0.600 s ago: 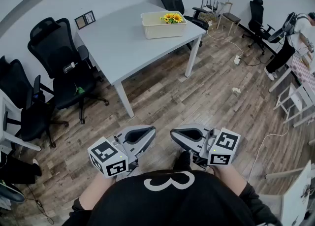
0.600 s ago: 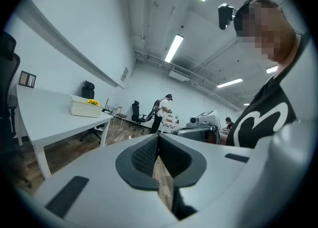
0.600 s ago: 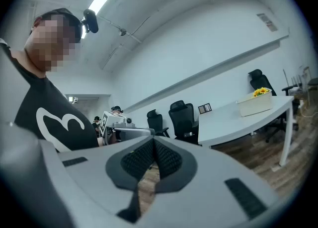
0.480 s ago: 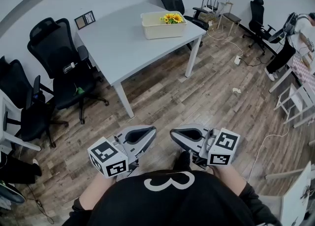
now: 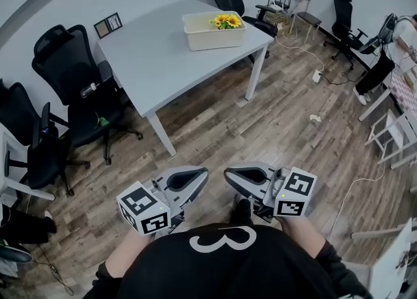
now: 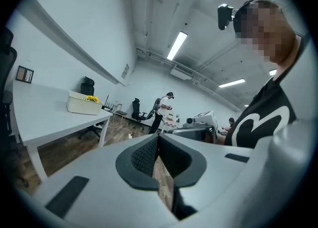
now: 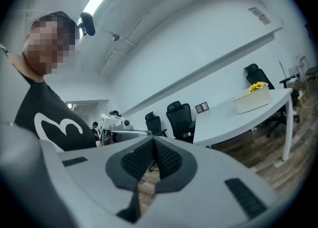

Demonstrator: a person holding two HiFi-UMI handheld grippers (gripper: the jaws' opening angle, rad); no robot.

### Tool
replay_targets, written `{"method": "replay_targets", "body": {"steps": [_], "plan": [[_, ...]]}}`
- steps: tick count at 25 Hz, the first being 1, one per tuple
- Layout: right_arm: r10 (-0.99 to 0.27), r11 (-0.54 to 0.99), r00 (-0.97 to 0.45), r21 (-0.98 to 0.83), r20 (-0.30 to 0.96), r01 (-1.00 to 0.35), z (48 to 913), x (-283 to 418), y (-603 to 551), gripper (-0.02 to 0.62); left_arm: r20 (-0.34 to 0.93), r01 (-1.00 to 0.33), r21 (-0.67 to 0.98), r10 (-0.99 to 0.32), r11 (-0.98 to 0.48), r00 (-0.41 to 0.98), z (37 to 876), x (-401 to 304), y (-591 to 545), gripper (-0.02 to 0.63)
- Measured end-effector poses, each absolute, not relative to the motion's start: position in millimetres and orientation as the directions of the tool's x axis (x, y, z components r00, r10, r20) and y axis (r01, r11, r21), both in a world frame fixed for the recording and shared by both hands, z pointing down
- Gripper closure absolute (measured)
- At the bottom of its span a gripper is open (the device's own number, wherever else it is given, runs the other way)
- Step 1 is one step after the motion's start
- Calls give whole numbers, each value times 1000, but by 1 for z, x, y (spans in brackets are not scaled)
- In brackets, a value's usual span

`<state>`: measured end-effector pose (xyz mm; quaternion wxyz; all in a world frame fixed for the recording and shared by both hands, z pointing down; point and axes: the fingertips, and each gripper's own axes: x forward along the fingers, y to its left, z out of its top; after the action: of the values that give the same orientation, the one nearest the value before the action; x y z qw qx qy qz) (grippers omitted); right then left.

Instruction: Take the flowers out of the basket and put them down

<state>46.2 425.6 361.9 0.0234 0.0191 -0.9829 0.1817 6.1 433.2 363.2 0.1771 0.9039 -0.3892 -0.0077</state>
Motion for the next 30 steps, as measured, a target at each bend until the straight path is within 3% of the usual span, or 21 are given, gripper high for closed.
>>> {"method": "replay_targets", "body": {"steps": [15,30], "plan": [[32,900,-997,-437,69,-2,380,67,311,588,146,-714,375,-723,-591,675,376,25,305,597],[-38,899,-998,-434,48,-55,367,167,168,587,152,-646,376,-643,-664,750,369,137,160,597]]}}
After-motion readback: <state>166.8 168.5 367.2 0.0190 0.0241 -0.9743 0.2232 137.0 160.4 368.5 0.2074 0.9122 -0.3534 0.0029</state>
